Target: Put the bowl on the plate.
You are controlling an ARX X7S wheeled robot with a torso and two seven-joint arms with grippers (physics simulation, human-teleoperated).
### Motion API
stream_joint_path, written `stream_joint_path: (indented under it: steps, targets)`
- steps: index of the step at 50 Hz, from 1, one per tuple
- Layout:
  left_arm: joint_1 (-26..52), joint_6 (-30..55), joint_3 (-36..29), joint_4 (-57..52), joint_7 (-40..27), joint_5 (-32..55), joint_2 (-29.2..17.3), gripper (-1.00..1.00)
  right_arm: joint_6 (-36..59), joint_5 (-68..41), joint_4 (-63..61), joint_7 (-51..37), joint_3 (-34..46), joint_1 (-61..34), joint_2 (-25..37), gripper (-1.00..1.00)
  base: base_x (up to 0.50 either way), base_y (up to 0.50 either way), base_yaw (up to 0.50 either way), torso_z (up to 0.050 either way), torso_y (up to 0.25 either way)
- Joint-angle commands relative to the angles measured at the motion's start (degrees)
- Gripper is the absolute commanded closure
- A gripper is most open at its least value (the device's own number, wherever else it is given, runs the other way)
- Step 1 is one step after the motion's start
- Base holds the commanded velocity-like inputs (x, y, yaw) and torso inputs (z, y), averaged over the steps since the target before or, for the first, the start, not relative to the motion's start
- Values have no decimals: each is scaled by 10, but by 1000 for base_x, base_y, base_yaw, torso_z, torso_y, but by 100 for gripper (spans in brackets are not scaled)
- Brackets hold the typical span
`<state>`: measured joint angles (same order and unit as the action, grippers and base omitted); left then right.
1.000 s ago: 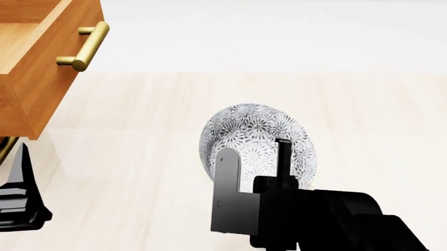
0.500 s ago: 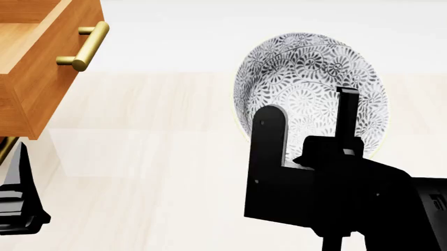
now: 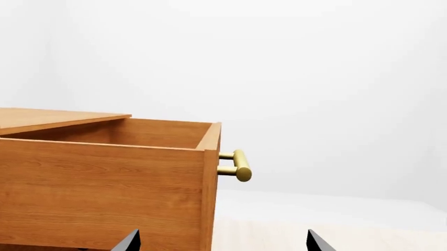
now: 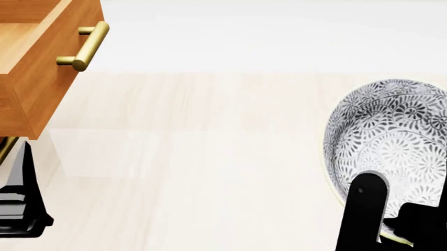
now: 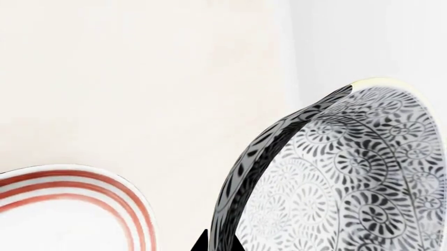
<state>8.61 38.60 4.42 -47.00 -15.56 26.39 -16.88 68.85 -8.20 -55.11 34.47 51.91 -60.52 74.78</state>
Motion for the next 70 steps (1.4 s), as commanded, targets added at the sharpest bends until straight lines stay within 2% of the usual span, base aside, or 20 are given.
stream_joint_path:
  steps: [1,6,13,36,50,70]
  targets:
    - [0,-1,-2,-3,-2,6,-4,-100,-30,-101,-31,-133,-56,84,111,100,0,0,0,0,0]
    - [-2,-4,-1,-3,-2,11,-5,-100,-54,-161,-36,-204,-49,103,151,100,0,0,0,0,0]
    - [-6,-11,1,0,0,15,-7,-100,-53,-178,-38,-269,-17,138,152,100,0,0,0,0,1]
    - [-10,-19,-2,8,-5,15,-12,-100,-169,-213,54,-420,81,243,152,100,0,0,0,0,0]
    - [-10,-17,-4,5,-11,18,-15,-100,-256,-204,115,-460,128,293,151,100,0,0,0,0,1]
    - [-10,-20,-8,4,-17,19,-20,-100,-293,-202,158,-473,148,315,131,100,0,0,0,0,0]
